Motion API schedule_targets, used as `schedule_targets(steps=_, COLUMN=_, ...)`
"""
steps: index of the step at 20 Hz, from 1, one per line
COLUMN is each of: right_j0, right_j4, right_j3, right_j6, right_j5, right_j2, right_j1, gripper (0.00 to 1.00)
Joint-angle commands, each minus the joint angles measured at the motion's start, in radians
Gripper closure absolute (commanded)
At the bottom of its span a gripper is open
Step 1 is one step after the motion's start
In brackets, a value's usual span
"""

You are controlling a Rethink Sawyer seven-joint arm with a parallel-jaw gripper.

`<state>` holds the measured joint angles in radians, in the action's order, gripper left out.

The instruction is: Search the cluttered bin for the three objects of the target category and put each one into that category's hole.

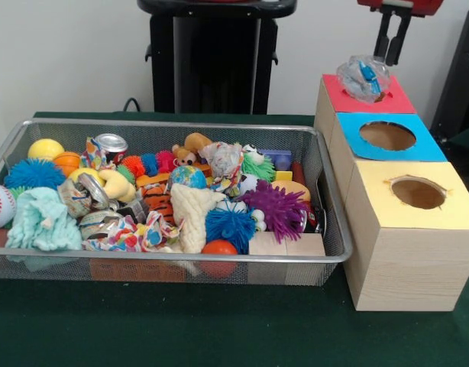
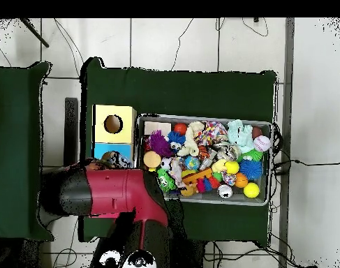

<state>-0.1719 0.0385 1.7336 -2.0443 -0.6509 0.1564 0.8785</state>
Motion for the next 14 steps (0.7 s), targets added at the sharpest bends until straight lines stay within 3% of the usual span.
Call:
schedule_targets(steps=1, right_j0=-0.011, right_j4=0.052, right_j3=-0.03, right_j6=-0.288, right_j5=-0.09, right_j2=0.037, right_j1=-0.066, gripper=1.0)
schedule_targets(steps=5, right_j0=-0.035, right_j4=0.062, right_j3=-0.015, right_j6=-0.303, right_j5=-0.081, right_j2=0.05, right_j1=-0.072, gripper=1.0)
schedule_targets(steps=14, right_j0=-0.039, right_j4=0.088, right_j3=0.028, right_j6=-0.295, right_j5=0.065, right_j2=0.038, right_j1=-0.151, gripper=1.0)
